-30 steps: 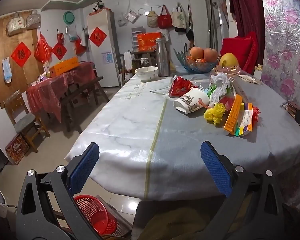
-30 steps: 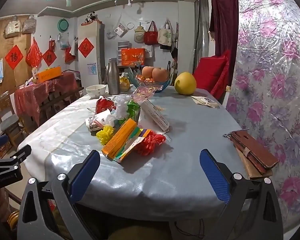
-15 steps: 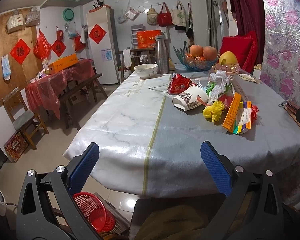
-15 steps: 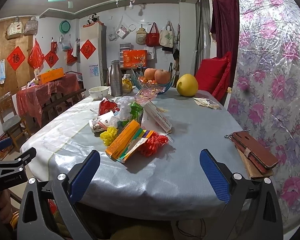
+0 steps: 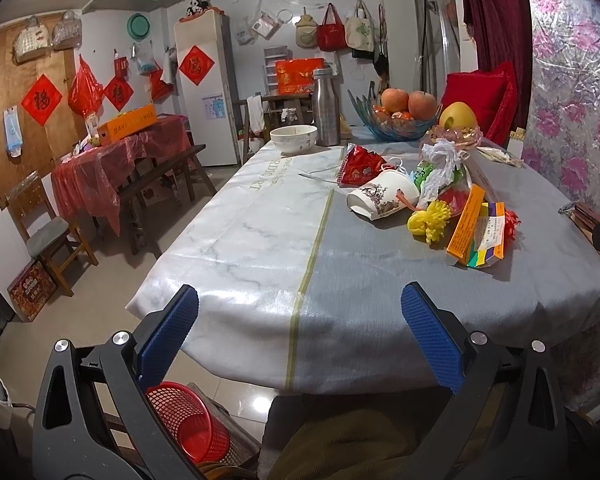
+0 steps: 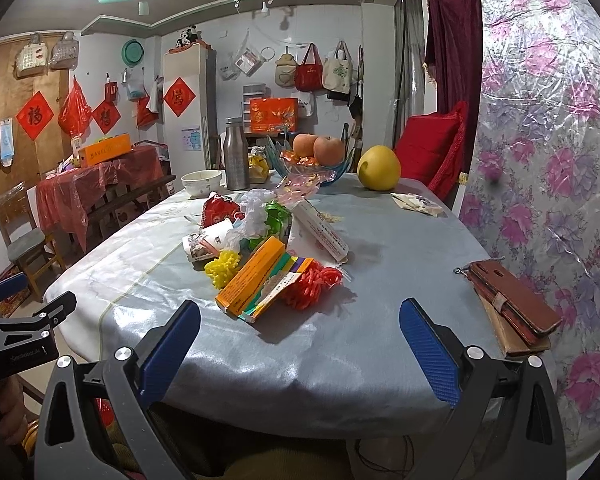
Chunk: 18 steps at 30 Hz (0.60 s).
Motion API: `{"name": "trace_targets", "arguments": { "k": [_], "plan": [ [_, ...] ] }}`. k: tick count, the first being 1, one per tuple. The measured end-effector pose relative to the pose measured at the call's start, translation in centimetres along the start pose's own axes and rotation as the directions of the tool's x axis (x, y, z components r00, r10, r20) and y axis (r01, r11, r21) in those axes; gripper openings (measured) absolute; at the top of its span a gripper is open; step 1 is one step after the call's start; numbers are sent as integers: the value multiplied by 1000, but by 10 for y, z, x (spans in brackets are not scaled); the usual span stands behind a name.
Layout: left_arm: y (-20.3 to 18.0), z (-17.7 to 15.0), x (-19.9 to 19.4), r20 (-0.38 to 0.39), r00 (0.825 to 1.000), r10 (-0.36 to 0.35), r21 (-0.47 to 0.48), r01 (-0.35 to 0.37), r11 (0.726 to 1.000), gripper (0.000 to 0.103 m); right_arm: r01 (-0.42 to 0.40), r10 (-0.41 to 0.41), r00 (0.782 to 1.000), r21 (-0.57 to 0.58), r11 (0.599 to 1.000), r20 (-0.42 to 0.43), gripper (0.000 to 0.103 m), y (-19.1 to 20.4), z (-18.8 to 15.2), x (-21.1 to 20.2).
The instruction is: Collect trash
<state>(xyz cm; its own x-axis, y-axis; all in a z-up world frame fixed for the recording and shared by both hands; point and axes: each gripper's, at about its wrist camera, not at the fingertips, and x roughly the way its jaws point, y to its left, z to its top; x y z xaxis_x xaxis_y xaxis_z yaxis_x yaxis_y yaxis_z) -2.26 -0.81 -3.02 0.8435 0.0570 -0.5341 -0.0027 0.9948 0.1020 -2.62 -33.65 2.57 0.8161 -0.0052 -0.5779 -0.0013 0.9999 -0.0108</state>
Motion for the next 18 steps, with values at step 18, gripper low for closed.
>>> {"name": "trace_targets", "arguments": {
  "k": [18],
  "plan": [
    [3,-3,0,-6,1000,-5,-9,5,1000,97,-15,15,1000,-8,1000,-9,98,4,-2,1]
  ]
}}
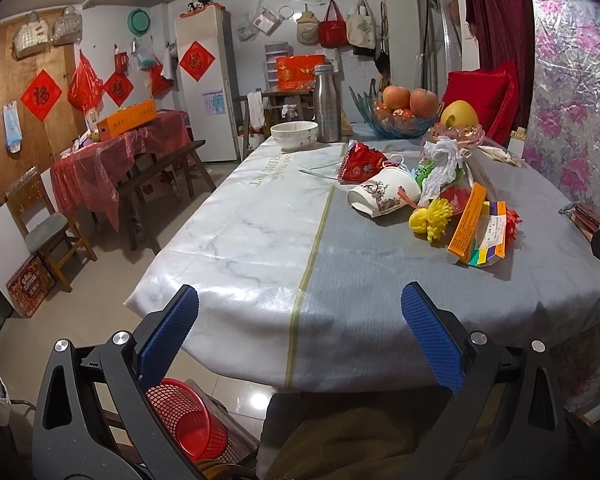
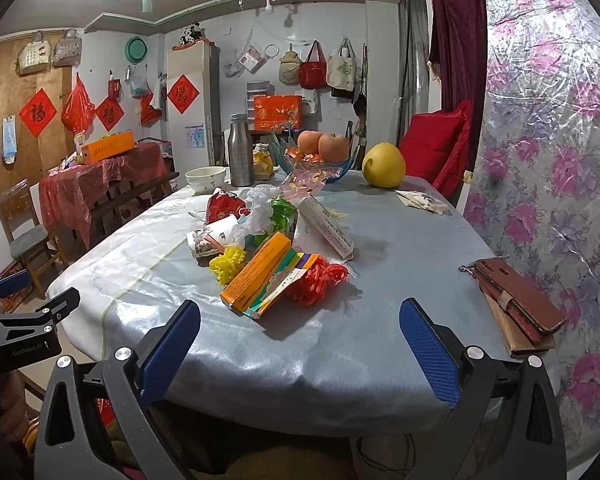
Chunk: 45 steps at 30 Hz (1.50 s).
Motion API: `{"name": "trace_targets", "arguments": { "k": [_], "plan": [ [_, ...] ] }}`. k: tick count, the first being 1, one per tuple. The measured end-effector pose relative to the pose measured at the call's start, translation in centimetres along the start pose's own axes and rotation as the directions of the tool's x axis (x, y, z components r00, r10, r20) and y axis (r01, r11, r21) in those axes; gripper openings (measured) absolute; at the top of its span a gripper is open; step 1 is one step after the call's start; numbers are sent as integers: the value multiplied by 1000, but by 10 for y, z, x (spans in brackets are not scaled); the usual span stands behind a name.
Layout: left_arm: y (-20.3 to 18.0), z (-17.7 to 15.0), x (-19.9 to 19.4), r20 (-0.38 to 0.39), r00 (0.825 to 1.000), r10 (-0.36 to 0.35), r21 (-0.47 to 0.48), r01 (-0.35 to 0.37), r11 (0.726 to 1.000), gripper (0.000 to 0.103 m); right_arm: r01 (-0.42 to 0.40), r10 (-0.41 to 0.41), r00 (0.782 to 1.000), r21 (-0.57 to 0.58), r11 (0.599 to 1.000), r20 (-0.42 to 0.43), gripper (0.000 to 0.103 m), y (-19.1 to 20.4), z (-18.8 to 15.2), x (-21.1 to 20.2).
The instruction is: Collect trash
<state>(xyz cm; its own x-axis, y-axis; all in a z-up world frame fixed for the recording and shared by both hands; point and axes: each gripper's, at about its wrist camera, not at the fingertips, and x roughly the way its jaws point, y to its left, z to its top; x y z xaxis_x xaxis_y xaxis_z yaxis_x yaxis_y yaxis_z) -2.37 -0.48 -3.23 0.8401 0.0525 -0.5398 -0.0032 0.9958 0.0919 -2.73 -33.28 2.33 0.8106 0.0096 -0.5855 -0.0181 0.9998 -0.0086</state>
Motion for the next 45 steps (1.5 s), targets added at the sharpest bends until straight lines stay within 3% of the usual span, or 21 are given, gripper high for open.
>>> {"name": "trace_targets", "arguments": {
  "k": [45],
  "plan": [
    [5,-8,3,-14,1000,-1,-6,1,1000,97,-27,28,999,7,1000,-33,98,-1,-8,12]
  ]
}}
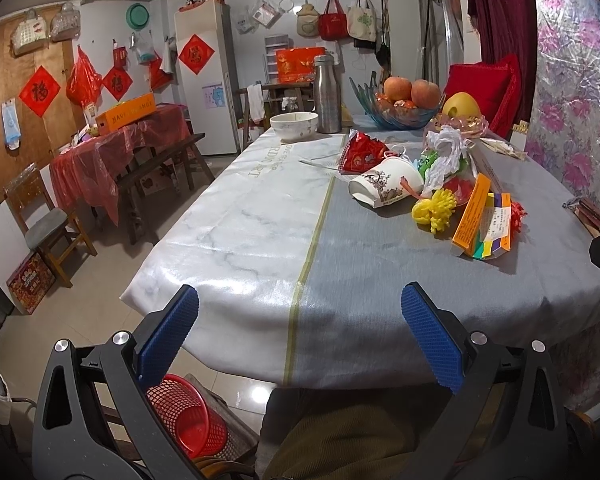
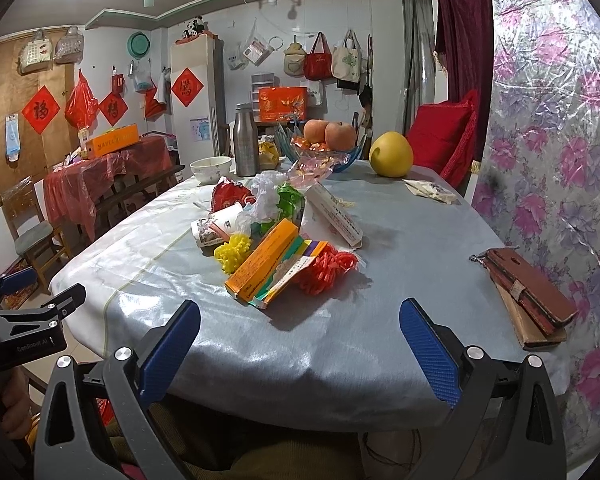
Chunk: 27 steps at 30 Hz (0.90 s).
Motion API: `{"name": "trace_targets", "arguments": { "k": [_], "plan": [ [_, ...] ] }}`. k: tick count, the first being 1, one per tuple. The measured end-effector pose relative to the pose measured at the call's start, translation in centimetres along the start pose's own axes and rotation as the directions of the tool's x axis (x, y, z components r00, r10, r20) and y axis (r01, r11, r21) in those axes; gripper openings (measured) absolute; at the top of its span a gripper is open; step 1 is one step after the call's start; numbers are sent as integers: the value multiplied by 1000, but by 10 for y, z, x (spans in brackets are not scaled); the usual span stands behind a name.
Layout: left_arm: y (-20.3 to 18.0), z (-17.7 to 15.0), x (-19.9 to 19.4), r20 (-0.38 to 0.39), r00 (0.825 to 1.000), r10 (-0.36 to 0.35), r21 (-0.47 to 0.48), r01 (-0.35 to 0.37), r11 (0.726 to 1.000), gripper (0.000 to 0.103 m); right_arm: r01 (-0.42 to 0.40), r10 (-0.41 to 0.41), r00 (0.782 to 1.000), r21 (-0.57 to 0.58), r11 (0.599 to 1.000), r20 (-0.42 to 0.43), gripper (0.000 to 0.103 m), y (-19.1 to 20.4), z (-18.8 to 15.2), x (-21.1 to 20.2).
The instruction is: Collect trash
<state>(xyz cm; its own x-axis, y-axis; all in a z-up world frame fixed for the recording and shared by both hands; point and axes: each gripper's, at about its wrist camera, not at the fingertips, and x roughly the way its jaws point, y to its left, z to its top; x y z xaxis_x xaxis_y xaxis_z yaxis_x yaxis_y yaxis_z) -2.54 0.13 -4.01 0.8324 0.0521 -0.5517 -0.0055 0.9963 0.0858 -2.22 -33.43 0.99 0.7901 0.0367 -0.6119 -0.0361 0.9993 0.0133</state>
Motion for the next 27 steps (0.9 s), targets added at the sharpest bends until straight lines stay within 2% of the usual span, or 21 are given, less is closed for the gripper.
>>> {"name": "trace_targets", "arguments": {
  "k": [7,13,21,27],
  "plan": [
    [4,-17,6,-28,1000,3,-2,-3,1000,97,-14,14,999,13,1000,-29,98,-4,-2,11],
    [2,-16,17,-69,998,5,1,-5,1000,97,-25,27,998,25,999,-58,98,-7,-6,25],
    [9,-11,46,-139,990,9,-12,-11,1000,97,-40,47,991,55,998,-122,98,-11,-11,65],
    [8,-10,68,-174,984,26,10,-24,1000,97,-76,92,979,89,993,-180,97,-15,-16,99]
  ]
}}
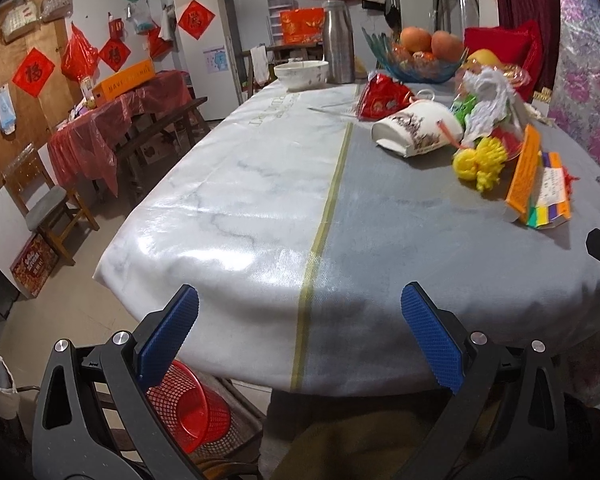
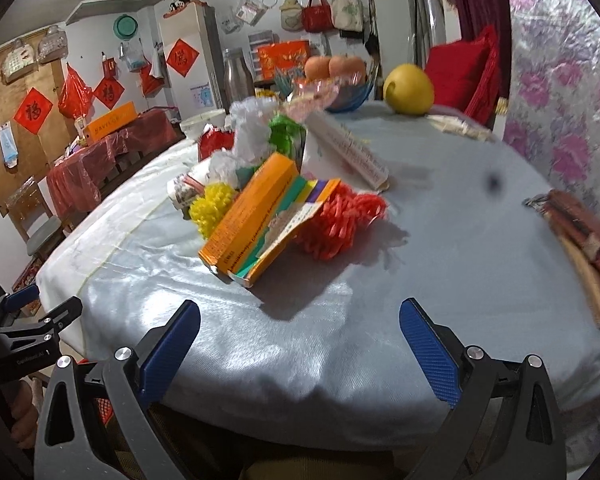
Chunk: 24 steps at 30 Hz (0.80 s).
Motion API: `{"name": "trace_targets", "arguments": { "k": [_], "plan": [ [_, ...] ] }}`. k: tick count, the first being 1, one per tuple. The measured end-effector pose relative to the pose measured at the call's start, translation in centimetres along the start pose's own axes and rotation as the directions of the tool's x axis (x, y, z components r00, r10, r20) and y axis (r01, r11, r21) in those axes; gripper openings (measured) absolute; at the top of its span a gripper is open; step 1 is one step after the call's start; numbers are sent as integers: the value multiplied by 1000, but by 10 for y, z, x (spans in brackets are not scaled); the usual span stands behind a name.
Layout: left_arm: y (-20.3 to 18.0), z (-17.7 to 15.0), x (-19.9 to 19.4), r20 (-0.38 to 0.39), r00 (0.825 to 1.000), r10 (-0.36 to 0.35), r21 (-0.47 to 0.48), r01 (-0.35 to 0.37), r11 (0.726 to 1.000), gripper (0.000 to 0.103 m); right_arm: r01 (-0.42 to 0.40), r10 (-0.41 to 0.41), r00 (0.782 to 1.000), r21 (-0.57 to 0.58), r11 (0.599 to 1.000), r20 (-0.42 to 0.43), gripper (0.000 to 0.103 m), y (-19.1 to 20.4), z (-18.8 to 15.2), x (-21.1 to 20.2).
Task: Collect trash
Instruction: 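Reach the left tool to the white printed paper cup and grasp it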
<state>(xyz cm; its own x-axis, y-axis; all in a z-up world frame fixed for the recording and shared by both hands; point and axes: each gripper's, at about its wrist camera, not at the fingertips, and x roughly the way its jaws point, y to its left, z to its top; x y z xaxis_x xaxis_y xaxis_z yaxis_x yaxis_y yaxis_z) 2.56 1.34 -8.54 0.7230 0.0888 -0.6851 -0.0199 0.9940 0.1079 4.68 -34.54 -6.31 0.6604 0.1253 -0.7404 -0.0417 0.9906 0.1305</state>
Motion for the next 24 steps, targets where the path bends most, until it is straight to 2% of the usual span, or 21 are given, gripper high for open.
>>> {"name": "trace_targets", "arguments": {
  "k": [6,10,14,18,20,24],
  "plan": [
    [-2,21,19,-22,1000,-22,23,22,1000,97,-37,37,999,-16,999,-36,98,3,3,25],
    [-6,43,30,-4,999,-32,49,33,998,97,-46,44,998,-48,998,-38,98,8,6,32],
    [-24,73,49,27,999,-41,142,37,989,97,-68,66,997,-62,996,-34,99,6,11,36],
    [-51,100,69,34,997,-64,275,52,960,97,-94,92,995,-103,990,-26,99,3,11,38],
    [-62,113,80,19,996,-90,314,79,946,97,-81,79,997,-140,987,-18,99,6,9,39],
    [-81,136,107,-55,981,-184,337,192,922,97,-45,48,999,-194,980,9,99,12,4,40]
  ]
}}
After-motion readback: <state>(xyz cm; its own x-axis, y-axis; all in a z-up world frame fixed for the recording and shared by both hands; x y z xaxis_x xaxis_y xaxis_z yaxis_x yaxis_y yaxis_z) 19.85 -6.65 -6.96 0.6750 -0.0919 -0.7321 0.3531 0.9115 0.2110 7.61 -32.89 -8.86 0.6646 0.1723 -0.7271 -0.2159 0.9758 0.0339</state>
